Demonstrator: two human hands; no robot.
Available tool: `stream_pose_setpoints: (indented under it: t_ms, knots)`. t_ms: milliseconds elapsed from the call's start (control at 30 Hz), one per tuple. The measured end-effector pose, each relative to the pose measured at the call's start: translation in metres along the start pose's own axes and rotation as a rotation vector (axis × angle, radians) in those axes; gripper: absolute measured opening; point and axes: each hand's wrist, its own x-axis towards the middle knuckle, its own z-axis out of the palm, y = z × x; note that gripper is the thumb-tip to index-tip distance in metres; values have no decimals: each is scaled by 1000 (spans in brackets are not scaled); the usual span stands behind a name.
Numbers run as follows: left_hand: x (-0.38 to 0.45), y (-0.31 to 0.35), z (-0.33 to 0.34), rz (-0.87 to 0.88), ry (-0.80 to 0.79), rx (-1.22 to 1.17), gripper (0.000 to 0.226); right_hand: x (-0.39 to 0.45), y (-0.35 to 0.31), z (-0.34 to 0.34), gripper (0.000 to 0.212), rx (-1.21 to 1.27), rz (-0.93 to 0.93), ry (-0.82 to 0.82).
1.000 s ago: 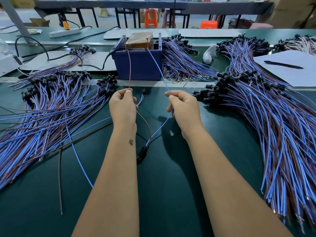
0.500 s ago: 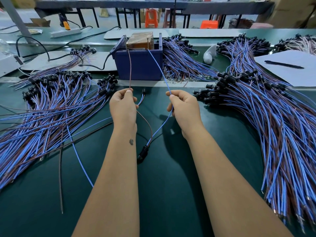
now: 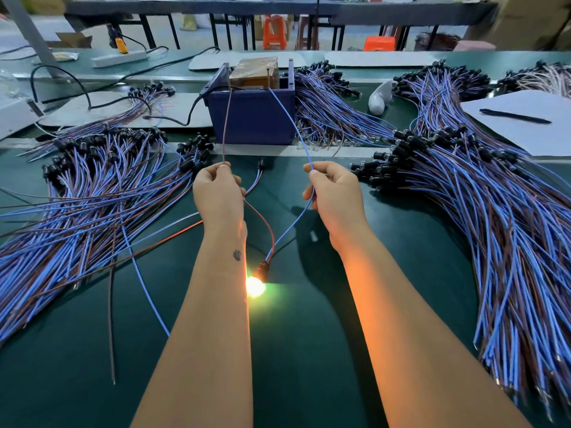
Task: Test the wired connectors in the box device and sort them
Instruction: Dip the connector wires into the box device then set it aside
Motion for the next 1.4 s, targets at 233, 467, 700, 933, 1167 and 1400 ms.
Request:
stream_pose_setpoints:
  t_ms: [233,467,700,933,1167,1400]
  knots:
    - [1,0,0,0,-3,5,14,1,1,0,21,-3,-7,-8]
    - [-1,1,-2,-12,-17,23,12,0,-1,-1,21,10,-18,-1]
    - [-11,-2,8,56,-360,244,14,-4,-7,1,22,100,-102,-32]
    - [-20,-3,15,13,-559,180,16,-7,-5,6,19,-10,-137,-166]
    - [-15,9,11,-194,-397,-351,19,-8,-7,-2,24,68,-57,-366]
    - [-15,-7,14,36,-282,11,16,-9,-9,-4,16,316,-114,-158]
